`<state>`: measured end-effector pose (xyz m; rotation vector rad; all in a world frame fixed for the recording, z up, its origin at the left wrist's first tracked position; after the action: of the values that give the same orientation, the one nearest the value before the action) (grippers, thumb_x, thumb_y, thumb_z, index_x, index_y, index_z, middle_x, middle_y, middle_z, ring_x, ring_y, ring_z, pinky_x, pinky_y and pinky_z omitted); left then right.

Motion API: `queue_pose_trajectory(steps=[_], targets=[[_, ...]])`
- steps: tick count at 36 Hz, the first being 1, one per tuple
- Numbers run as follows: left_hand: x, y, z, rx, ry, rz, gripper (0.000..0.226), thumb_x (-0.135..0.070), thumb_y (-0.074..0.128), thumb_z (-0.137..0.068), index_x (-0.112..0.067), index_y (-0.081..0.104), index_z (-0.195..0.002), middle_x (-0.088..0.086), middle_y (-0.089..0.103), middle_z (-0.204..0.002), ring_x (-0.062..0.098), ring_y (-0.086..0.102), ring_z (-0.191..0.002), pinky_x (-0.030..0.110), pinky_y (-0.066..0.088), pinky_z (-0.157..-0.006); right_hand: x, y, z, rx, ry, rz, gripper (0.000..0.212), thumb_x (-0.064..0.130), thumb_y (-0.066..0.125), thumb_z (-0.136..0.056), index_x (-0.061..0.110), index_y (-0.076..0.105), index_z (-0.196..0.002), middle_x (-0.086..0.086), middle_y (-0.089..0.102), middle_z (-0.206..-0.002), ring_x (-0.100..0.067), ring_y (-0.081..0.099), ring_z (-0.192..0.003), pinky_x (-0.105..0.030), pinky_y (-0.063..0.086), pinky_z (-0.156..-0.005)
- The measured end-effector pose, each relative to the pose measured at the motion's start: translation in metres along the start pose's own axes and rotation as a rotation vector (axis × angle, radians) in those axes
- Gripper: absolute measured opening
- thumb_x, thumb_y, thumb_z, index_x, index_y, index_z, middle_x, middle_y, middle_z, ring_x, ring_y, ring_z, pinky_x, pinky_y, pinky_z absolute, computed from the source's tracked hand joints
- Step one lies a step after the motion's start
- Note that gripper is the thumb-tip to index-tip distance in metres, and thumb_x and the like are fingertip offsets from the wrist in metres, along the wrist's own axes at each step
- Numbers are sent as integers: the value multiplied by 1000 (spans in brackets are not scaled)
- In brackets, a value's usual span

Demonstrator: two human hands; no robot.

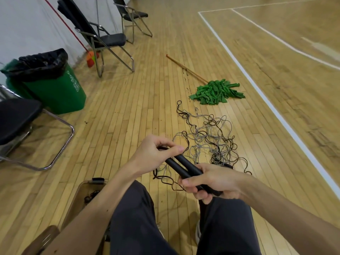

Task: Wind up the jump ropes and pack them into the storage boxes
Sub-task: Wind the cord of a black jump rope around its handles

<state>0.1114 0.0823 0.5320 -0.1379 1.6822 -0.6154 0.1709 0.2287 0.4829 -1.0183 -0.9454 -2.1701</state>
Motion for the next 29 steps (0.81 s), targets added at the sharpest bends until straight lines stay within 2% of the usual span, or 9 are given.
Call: queue_pose_trajectory(steps=[3,6,10,14,19,21,24,27,29], targets=[[5,0,2,32,-23,8,39,-59,59,-84,-23,68,-70,4,50,-57,17,43,-56,32,35,-56,2,0,1,-47,9,12,27,28,71,-91,12,55,-105,2,45,-71,-9,36,-56,-19,28,-47],[11,-2,3,19,-82,92,29,-52,54,-89,-30,55,-70,-12,41,-57,11,37,-54,24,31,-50,1,1,0,-95,15,25,29,28,72,-93,10,54,-107,1,49,-71,-11,40,-56,-20,31,-49],[11,-1,4,40,-35,11,25,-33,56,-96,-18,53,-76,-15,42,-56,6,37,-54,19,31,-53,1,4,-4,-137,15,105,18,20,67,-97,9,54,-99,-3,55,-74,-14,50,-60,-26,40,-55],[12,-5,4,28,6,-55,23,-23,61,-97,-17,56,-75,-18,47,-55,2,42,-54,15,35,-57,3,5,-2,-123,47,111,22,23,69,-96,9,55,-104,-2,55,-74,-14,49,-61,-28,40,-58],[8,-6,3,8,48,-58,24,-36,63,-88,-19,64,-70,-17,53,-55,1,46,-54,15,36,-57,4,13,-4,-31,94,1,39,43,64,-95,10,61,-115,1,47,-71,-12,43,-60,-25,35,-56],[7,-6,3,18,59,-45,30,-44,61,-85,-19,67,-68,-14,55,-56,3,47,-55,19,37,-56,2,16,-5,-4,105,-27,36,45,63,-95,12,61,-108,1,49,-72,-12,45,-60,-25,38,-56],[8,-5,4,27,70,-19,35,-46,60,-84,-16,67,-67,-12,54,-55,6,47,-54,23,38,-54,1,17,-6,-12,94,-23,23,35,63,-98,13,58,-95,-2,56,-76,-13,50,-60,-23,43,-54],[6,-3,4,43,79,34,35,-39,63,-86,-14,63,-61,-12,48,-52,7,42,-51,20,34,-53,1,20,-6,-13,68,-7,14,23,62,-100,14,56,-92,-1,54,-72,-13,48,-59,-23,42,-52],[3,-1,4,71,76,151,39,-38,62,-86,-11,58,-58,3,42,-51,15,38,-51,23,31,-51,4,24,-6,30,35,-18,14,20,60,-101,15,55,-89,0,50,-70,-13,46,-58,-23,42,-52]])
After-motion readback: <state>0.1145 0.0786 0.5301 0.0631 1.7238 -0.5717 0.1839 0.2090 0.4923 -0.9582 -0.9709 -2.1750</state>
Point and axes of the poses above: each hand's wrist, its own z-axis away from the middle knuckle, its own y-axis out of the palm, x = y × z, the point moved 6 cm from there along -z, towards the middle knuckle
